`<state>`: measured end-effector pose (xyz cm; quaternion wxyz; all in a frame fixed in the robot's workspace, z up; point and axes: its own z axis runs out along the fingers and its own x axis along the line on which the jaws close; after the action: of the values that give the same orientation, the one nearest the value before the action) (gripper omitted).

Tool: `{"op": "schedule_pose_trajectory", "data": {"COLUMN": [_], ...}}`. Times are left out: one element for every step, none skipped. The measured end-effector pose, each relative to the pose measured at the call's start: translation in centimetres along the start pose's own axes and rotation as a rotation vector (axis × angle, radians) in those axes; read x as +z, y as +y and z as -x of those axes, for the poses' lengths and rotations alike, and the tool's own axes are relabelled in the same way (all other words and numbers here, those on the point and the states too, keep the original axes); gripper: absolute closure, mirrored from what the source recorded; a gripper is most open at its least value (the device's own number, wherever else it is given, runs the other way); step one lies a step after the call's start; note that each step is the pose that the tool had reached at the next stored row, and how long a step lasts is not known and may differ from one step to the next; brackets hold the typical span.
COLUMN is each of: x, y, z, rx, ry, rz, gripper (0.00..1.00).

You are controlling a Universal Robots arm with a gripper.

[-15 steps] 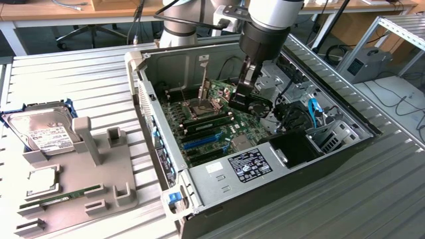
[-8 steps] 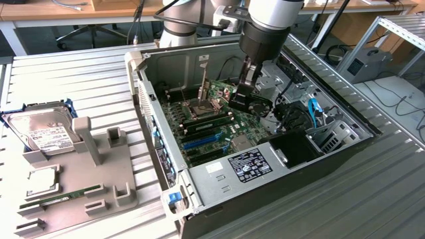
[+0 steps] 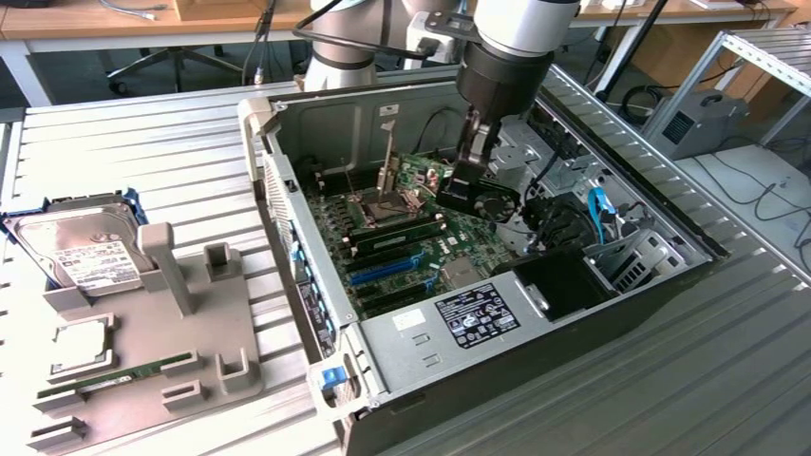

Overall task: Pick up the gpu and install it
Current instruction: 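Insert the gpu into the slot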

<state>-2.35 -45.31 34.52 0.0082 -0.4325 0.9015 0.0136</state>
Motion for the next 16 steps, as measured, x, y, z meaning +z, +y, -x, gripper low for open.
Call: {"op": "schedule_pose_trajectory", "data": {"x": [0.0, 0.0, 0.0, 0.0, 0.0, 0.0, 0.0, 0.0, 0.0, 0.0, 0.0, 0.0, 0.0, 0.0, 0.0, 0.0], "y": [0.0, 0.0, 0.0, 0.0, 0.0, 0.0, 0.0, 0.0, 0.0, 0.0, 0.0, 0.0, 0.0, 0.0, 0.0, 0.0], "z": [0.0, 0.0, 0.0, 0.0, 0.0, 0.0, 0.0, 0.0, 0.0, 0.0, 0.0, 0.0, 0.0, 0.0, 0.0, 0.0], "rx": [-0.004, -0.008, -0.011, -0.016, -0.02, -0.024, -0.03, -0.034, -0.038, -0.041, -0.045, -0.049, -0.053, -0.057, -0.06, -0.064], "ry": [0.0001, 0.0001, 0.0002, 0.0003, 0.0004, 0.0004, 0.0005, 0.0006, 0.0006, 0.0007, 0.0008, 0.0009, 0.0009, 0.001, 0.0011, 0.0012], "rz": [0.0001, 0.0002, 0.0003, 0.0004, 0.0005, 0.0006, 0.0008, 0.0009, 0.001, 0.0011, 0.0012, 0.0013, 0.0014, 0.0015, 0.0016, 0.0017], "gripper": [0.74, 0.74, 0.74, 0.74, 0.74, 0.74, 0.74, 0.74, 0.74, 0.74, 0.74, 0.74, 0.74, 0.74, 0.74, 0.74]}}
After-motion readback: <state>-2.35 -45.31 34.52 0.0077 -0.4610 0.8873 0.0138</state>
